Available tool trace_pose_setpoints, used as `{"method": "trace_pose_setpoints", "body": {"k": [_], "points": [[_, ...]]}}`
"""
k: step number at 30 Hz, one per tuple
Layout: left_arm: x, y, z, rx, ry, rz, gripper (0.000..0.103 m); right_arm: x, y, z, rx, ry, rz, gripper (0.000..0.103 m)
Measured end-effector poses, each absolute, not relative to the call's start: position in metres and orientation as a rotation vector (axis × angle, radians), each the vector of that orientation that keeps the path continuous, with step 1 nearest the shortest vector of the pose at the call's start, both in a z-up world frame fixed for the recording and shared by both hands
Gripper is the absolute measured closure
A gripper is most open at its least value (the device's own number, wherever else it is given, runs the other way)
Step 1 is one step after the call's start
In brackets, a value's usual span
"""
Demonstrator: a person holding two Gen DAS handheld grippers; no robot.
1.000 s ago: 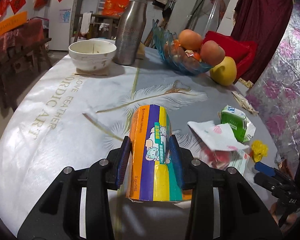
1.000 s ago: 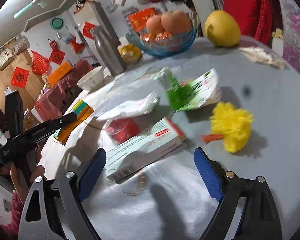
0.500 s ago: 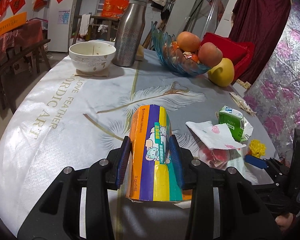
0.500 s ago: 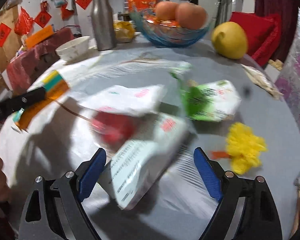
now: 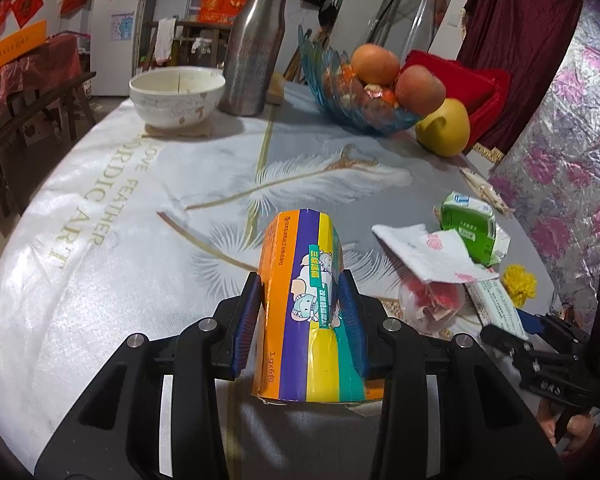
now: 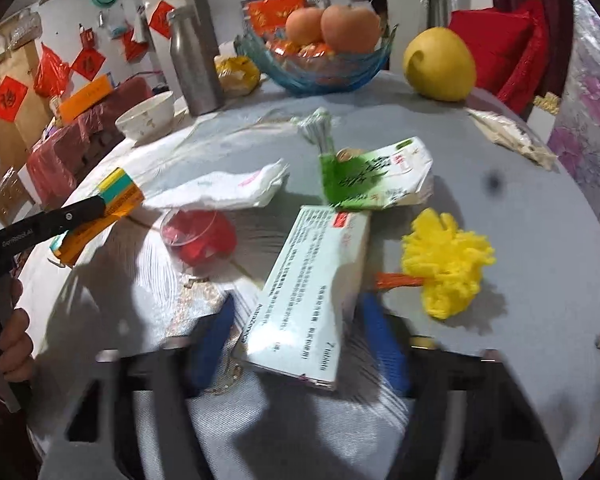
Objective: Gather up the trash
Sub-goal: 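Grasp the colourful tissue pack with the left tool while the right tool grasps the white medicine box, then carry the tissue pack and medicine box toward the red wastebasket with both tools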
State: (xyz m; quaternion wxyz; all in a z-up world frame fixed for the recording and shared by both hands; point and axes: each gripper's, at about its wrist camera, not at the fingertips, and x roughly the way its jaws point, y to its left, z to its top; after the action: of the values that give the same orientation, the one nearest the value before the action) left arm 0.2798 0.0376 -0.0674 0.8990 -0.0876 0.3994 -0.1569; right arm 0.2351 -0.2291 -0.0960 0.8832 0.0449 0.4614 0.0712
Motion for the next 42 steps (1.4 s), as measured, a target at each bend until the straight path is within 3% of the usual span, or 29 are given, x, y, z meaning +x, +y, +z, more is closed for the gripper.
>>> {"method": "trace_pose_setpoints", "body": {"k": [3, 16, 42], "points": [[0.282, 0.035, -0.071, -0.176, 0.846, -0.330, 0.063, 0.233, -0.233, -0.094, 0.117, 0.946, 0.147, 0.057], [0.232, 0.066, -0.045, -0.245, 0.775, -0.299, 0.063, 0.203, -0.240, -0.063, 0.267, 0.818, 0.274, 0.057], [0.075, 0.139, 0.012, -0.240, 0.612, -0.198, 0.063, 0.096, -0.193, 0.008, 0.260, 0.668, 0.487, 0.057]]}}
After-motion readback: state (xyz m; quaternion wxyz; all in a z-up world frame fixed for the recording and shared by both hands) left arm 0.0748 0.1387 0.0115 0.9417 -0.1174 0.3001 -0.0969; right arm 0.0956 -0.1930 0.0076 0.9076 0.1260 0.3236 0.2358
